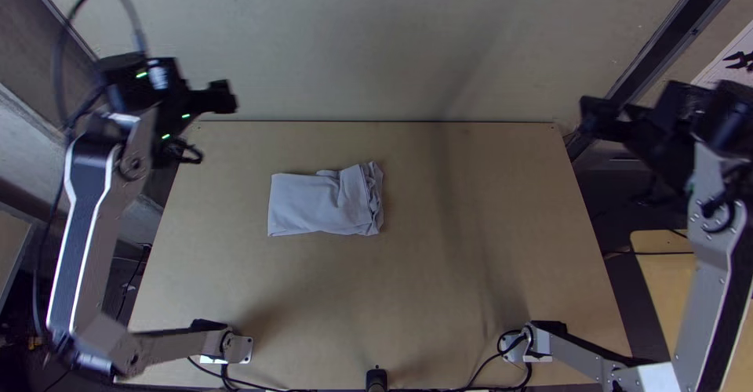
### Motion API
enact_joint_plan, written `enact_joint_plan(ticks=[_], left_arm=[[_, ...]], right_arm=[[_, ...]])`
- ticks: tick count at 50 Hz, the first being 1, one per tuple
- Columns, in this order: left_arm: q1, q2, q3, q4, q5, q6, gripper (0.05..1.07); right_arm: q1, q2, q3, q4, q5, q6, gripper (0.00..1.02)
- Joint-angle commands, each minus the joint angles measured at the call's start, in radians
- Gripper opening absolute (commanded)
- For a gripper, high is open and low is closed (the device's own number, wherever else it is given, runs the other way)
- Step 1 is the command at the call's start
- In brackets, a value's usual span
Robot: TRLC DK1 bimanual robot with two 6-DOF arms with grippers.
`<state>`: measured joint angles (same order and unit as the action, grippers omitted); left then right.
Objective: Fold the t-shirt
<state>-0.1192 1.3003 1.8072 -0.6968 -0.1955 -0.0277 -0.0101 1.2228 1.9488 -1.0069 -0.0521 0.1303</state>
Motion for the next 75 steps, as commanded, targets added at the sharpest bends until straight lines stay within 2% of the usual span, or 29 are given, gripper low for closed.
enact_joint_plan(ticks=[1, 8, 11, 15, 20, 35, 40, 44, 48, 61, 69, 75], left_arm=[[0.084, -0.164, -0.151, 0.112, 0.013, 0.077, 1.03], [0.15, -0.358, -0.359, 0.246, 0.028, 0.101, 1.03], [0.168, -0.46, -0.482, 0.349, 0.028, 0.101, 1.03], [0.173, -0.608, -0.669, 0.434, 0.036, 0.107, 1.02], [0.174, -0.797, -0.872, 0.519, 0.045, 0.109, 1.03], [0.176, -1.293, -1.273, 0.548, 0.041, 0.101, 1.02], [0.181, -1.306, -1.312, 0.543, -0.015, 0.089, 1.02], [0.182, -1.305, -1.339, 0.574, -0.015, 0.103, 1.02], [0.182, -1.306, -1.387, 0.606, -0.015, 0.106, 1.02], [0.182, -1.305, -1.634, 0.833, -0.004, 0.12, 1.02], [0.178, -1.306, -1.763, 1.036, 0.01, 0.137, 1.02], [0.176, -1.305, -1.803, 1.071, 0.041, 0.144, 1.02]], right_arm=[[-0.018, -0.069, 0.044, 0.039, 0.006, 0.015, 0.99], [-0.027, -0.149, 0.024, 0.04, 0.006, 0.005, 0.99], [-0.028, -0.207, -0.024, 0.039, 0.006, 0.006, 0.99], [-0.028, -0.322, -0.139, 0.065, 0.006, 0.005, 0.99], [-0.03, -0.514, -0.361, 0.159, 0.008, -0.011, 0.99], [-0.024, -0.977, -0.844, 0.268, 0.008, -0.049, 0.99], [-0.021, -1.123, -0.999, 0.38, 0.008, -0.074, 0.99], [-0.022, -1.229, -1.12, 0.476, 0.008, -0.104, 0.99], [-0.033, -1.227, -1.182, 0.484, 0.006, -0.1, 0.99], [-0.039, -1.23, -1.51, 0.672, 0.008, -0.087, 0.99], [-0.037, -1.23, -1.697, 0.82, 0.008, -0.09, 0.99], [-0.034, -1.23, -1.812, 0.955, 0.009, -0.109, 0.99]])
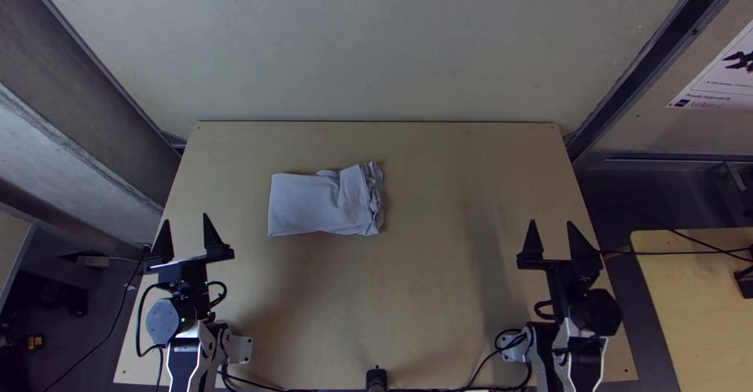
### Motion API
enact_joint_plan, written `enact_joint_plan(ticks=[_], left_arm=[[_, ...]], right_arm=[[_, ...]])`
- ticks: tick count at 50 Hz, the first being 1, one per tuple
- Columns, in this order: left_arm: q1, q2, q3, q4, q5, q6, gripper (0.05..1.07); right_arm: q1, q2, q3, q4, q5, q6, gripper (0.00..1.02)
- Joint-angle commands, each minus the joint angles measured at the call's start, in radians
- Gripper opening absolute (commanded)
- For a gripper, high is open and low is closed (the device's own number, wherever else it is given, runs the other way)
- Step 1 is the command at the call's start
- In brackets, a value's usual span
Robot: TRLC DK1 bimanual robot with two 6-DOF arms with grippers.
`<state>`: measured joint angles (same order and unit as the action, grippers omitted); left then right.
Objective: Fold the t-shirt
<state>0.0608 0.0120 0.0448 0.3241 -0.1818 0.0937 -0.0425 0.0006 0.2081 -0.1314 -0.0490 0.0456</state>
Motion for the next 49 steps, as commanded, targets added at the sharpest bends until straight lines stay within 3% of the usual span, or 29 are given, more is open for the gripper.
enact_joint_plan(ticks=[1, 7, 11, 14, 19, 49], left_arm=[[-0.006, -0.018, -0.046, 0.044, 0.027, 0.024, 1.02], [-0.007, -0.017, -0.048, -0.074, 0.041, 0.023, 1.02], [-0.01, -0.017, -0.048, -0.201, 0.088, 0.018, 1.03], [-0.007, -0.017, -0.043, -0.31, 0.088, 0.058, 1.02], [0.005, -0.014, -0.043, -0.31, 0.111, 0.058, 1.02], [0.005, -0.012, -0.043, -0.313, 0.114, 0.058, 1.02]], right_arm=[[-0.002, -0.008, -0.088, 0.088, 0.006, -0.03, 0.99], [-0.002, -0.008, -0.191, 0.181, 0.006, -0.082, 0.99], [-0.008, -0.007, -0.202, 0.136, 0.011, -0.087, 0.99], [-0.01, -0.005, -0.199, 0.116, 0.064, -0.092, 0.99], [-0.045, -0.004, -0.199, 0.116, 0.063, -0.092, 0.99], [-0.04, -0.004, -0.199, 0.116, 0.063, -0.092, 0.99]])
